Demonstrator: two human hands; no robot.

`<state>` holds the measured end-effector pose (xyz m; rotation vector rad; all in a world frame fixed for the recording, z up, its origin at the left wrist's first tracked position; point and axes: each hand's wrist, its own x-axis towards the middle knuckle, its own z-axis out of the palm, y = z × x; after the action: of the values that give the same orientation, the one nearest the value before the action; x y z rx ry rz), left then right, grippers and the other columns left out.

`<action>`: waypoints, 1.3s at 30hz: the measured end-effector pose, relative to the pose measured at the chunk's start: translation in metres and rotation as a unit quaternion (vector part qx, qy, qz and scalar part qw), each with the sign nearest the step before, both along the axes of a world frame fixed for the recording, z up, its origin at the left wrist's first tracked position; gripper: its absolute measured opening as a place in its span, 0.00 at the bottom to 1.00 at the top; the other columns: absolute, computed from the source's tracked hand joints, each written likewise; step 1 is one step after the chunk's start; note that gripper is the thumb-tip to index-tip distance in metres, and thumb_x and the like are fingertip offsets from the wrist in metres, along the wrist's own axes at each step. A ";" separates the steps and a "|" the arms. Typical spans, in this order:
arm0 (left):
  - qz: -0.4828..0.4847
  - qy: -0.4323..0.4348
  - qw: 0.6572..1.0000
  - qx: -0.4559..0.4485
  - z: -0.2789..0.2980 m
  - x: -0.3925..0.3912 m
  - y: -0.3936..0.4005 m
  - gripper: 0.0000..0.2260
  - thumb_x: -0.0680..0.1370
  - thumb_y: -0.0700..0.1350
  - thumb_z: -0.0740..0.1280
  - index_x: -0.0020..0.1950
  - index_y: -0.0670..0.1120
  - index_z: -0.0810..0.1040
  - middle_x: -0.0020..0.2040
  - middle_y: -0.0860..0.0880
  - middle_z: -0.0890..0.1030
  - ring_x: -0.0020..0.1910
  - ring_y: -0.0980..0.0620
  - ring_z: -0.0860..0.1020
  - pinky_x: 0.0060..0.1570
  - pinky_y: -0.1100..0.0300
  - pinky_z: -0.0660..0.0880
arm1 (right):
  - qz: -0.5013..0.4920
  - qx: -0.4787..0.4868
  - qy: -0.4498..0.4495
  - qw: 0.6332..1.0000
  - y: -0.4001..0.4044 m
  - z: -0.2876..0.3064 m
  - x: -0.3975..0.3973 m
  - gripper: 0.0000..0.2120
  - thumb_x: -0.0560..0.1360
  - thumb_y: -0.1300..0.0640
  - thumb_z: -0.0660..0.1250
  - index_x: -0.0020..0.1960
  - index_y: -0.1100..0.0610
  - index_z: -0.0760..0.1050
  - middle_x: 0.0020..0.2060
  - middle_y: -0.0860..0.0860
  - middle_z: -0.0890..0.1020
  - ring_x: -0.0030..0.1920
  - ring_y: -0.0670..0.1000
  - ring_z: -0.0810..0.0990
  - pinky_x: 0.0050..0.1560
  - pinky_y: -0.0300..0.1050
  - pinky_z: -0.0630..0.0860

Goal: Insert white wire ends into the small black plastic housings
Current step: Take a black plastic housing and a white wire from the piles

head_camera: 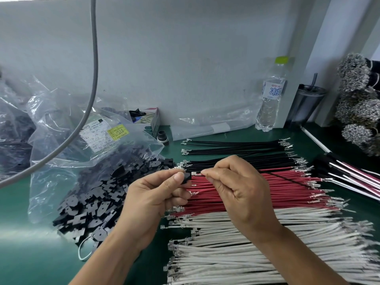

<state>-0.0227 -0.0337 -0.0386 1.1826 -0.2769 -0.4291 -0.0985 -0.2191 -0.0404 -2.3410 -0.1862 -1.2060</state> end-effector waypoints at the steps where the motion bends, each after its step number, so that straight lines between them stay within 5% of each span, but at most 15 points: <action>1: -0.002 0.000 1.000 0.000 0.000 0.000 0.000 0.15 0.69 0.45 0.77 0.52 0.39 0.87 0.46 0.37 0.86 0.36 0.48 0.84 0.36 0.60 0.82 | -0.005 -0.010 -0.002 1.000 0.001 0.000 0.000 0.08 0.79 0.56 0.70 0.52 0.57 0.86 0.41 0.49 0.80 0.41 0.49 0.79 0.37 0.47 0.78; 8: -0.008 -0.004 1.000 0.002 0.003 0.000 0.002 0.15 0.69 0.45 0.76 0.52 0.38 0.87 0.44 0.37 0.86 0.34 0.47 0.83 0.35 0.60 0.81 | -0.058 -0.129 -0.018 0.990 0.001 0.001 -0.002 0.05 0.78 0.63 0.71 0.51 0.58 0.86 0.39 0.50 0.80 0.39 0.51 0.77 0.31 0.46 0.76; 28: -0.040 0.043 0.998 -0.017 0.003 0.002 0.004 0.17 0.70 0.47 0.77 0.53 0.38 0.86 0.44 0.39 0.86 0.34 0.50 0.84 0.35 0.61 0.82 | -0.027 -0.074 -0.042 0.996 -0.001 0.001 -0.003 0.05 0.76 0.65 0.73 0.52 0.60 0.86 0.40 0.53 0.81 0.40 0.52 0.79 0.35 0.47 0.77; 39: -0.048 0.054 0.997 0.018 0.006 0.004 0.007 0.15 0.68 0.47 0.77 0.49 0.37 0.87 0.42 0.38 0.85 0.33 0.49 0.84 0.33 0.60 0.82 | -0.009 -0.212 -0.008 0.977 0.001 0.009 -0.008 0.05 0.78 0.66 0.69 0.49 0.60 0.84 0.40 0.51 0.80 0.39 0.51 0.74 0.30 0.46 0.71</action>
<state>-0.0190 -0.0270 -0.0327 1.1801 -0.2343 -0.5811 -0.1062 -0.2181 -0.0312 -2.6980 -0.4708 -1.2973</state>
